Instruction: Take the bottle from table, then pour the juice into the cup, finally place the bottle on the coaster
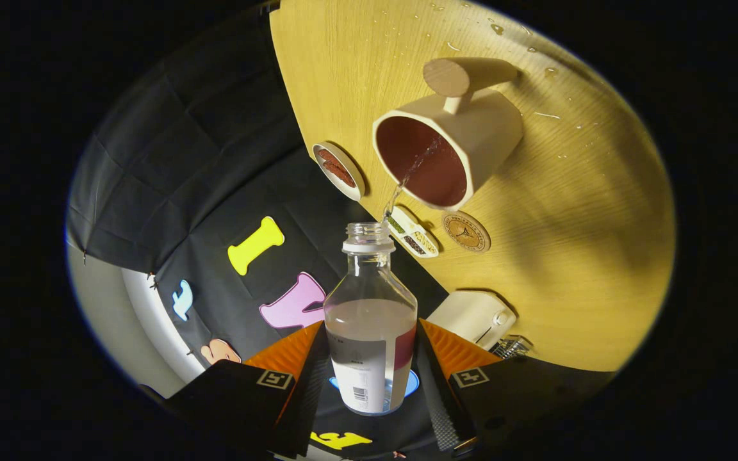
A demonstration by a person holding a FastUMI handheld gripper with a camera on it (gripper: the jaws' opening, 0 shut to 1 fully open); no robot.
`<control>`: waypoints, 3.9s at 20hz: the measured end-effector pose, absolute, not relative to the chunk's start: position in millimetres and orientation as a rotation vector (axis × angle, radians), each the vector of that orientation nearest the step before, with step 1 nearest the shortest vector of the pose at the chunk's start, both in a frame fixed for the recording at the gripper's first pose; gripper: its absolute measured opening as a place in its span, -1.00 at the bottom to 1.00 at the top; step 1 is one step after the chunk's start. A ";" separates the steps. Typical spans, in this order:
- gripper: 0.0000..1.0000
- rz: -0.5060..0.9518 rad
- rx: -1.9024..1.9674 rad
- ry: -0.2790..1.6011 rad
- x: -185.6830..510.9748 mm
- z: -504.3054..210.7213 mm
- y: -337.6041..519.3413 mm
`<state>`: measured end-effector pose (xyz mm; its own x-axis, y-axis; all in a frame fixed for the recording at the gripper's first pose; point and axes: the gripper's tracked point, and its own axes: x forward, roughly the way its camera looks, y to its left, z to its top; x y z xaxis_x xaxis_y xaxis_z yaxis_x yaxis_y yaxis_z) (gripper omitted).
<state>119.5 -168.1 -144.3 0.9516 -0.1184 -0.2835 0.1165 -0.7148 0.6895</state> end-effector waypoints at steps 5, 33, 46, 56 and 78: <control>0.49 -0.410 2.380 -0.020 115.6 -141.9 -167.9; 0.49 -0.422 2.408 -0.047 116.1 -137.7 -172.3; 0.49 -0.457 2.283 -0.093 116.8 -148.4 -174.6; 0.49 -0.450 1.599 0.007 119.0 -167.2 -156.0; 0.52 -0.420 -0.001 -0.052 136.7 -39.2 -125.5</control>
